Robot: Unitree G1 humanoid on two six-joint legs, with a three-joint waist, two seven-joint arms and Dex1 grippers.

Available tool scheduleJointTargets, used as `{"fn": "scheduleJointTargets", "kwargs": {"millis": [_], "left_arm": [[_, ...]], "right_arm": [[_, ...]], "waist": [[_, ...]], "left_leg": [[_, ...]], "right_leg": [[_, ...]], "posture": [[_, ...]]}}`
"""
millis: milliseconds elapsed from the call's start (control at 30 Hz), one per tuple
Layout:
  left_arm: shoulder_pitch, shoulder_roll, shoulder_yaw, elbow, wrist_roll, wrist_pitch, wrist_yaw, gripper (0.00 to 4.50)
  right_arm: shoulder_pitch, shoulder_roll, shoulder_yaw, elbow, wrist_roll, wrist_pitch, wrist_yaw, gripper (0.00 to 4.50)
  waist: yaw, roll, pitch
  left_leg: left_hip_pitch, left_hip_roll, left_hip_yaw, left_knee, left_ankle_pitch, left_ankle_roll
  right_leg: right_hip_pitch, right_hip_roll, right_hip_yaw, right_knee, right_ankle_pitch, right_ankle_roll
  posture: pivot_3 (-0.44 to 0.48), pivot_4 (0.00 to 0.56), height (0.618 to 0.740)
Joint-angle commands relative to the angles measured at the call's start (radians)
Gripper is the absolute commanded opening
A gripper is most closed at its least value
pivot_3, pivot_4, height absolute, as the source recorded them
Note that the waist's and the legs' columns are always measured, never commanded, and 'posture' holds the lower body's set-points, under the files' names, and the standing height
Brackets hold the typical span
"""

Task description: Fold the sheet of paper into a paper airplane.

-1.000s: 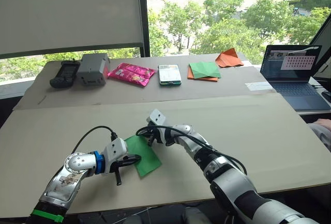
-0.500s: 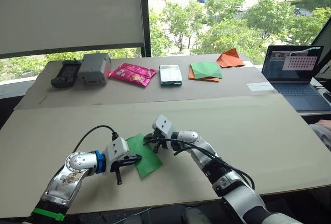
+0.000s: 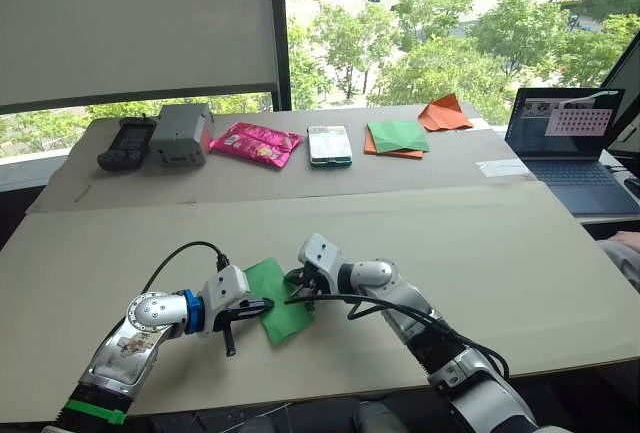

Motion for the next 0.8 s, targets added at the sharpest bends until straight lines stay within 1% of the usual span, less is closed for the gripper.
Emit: {"fn": "scheduleJointTargets", "kwargs": {"millis": [33,333,533,667,800], "left_arm": [[0.002,0.005,-0.014,0.023,0.027,0.011,0.003,0.0],[-0.007,0.002,-0.02,0.034,0.031,0.007,0.004,0.0],[-0.012,0.0,-0.023,0.04,0.034,0.004,0.005,0.0],[-0.011,0.001,-0.024,0.042,0.035,0.002,0.004,0.0],[-0.011,0.001,-0.024,0.042,0.035,0.0,0.001,0.0]], "right_arm": [[0.108,-0.067,0.124,0.029,-0.051,0.143,0.087,0.08],[0.158,-0.146,0.178,-0.089,-0.046,0.196,0.13,0.08],[0.178,-0.201,0.21,-0.156,-0.046,0.172,0.171,0.08],[0.175,-0.186,0.2,-0.161,-0.04,0.158,0.157,0.08],[0.151,-0.159,0.141,-0.172,-0.008,0.124,0.138,0.08]], "waist": [[0.001,0.0,-0.002],[0.002,0.001,-0.008],[0.005,0.0,-0.007],[0.006,-0.002,-0.006],[0.005,-0.003,-0.006]], "left_leg": [[0.0,0.0,0.0,0.0,0.0,0.0],[0.0,0.0,0.0,0.0,-0.002,-0.003],[0.0,0.0,0.001,0.0,-0.003,-0.004],[0.0,0.0,0.001,0.0,-0.003,-0.004],[0.0,0.0,0.001,0.0,-0.003,-0.004]], "right_leg": [[0.0,0.0,0.0,-0.001,0.0,0.0],[0.001,-0.001,0.0,-0.005,0.0,0.001],[0.001,-0.001,0.0,-0.005,-0.001,0.001],[0.0,-0.001,0.0,-0.005,-0.001,0.001],[0.0,-0.001,0.0,-0.005,-0.001,0.001]], "posture": [[0.0,0.15,0.74],[0.0,0.15,0.74],[0.0,0.15,0.74],[0.0,0.15,0.74],[0.0,0.15,0.74]]}}
